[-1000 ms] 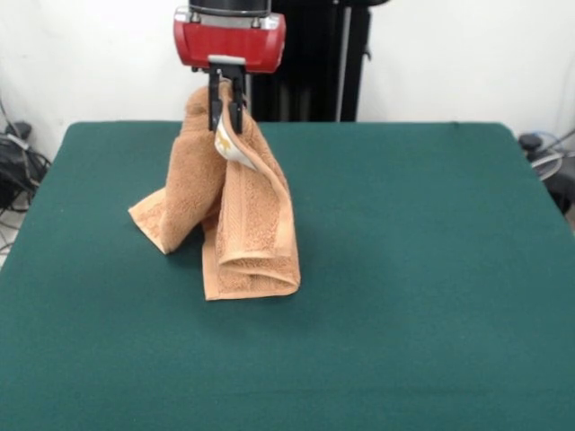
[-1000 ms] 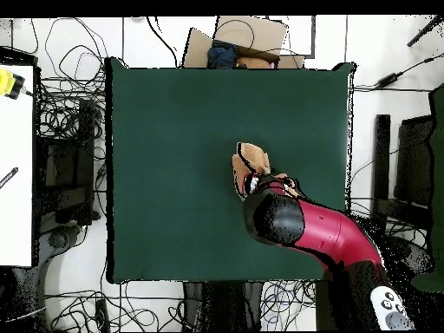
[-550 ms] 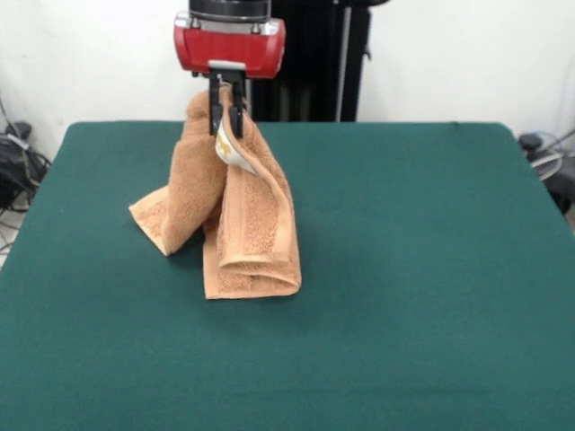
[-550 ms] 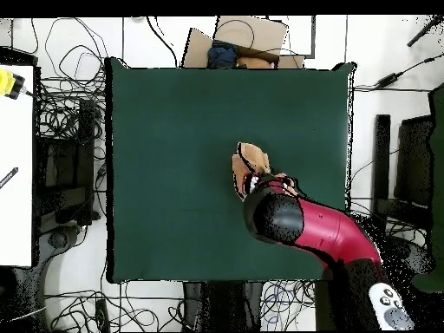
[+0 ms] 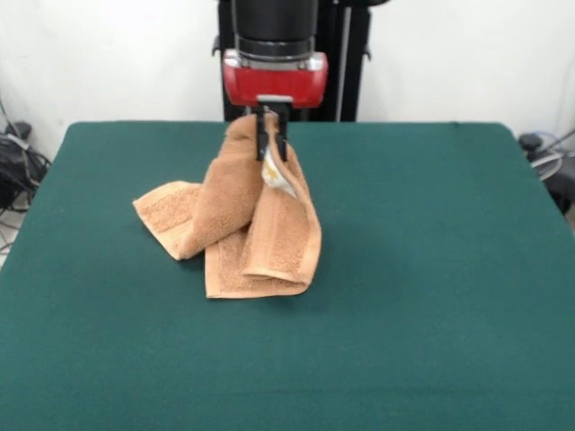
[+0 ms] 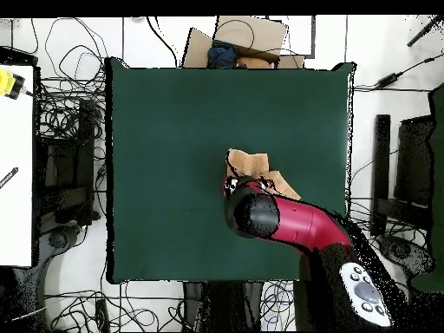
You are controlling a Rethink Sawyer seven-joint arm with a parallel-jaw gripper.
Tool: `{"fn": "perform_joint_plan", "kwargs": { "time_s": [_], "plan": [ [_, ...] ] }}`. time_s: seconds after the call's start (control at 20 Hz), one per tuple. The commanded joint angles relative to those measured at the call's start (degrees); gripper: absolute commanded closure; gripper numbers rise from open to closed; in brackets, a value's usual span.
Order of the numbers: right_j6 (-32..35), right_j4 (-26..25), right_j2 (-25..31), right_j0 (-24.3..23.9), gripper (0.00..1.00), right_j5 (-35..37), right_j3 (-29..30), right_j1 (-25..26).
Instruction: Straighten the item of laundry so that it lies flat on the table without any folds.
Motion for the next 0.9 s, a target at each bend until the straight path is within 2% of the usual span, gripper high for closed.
{"fn": "perform_joint_plan", "kwargs": {
  "time_s": [0.05, 0.9],
  "plan": [
    [13.87, 1.59, -2.83, 2.88, 1.0, -4.07, 2.02, 3.78],
    [15.39, 3.82, -3.49, 5.89, 1.0, -6.8, 3.45, 4.24]
  ]
}}
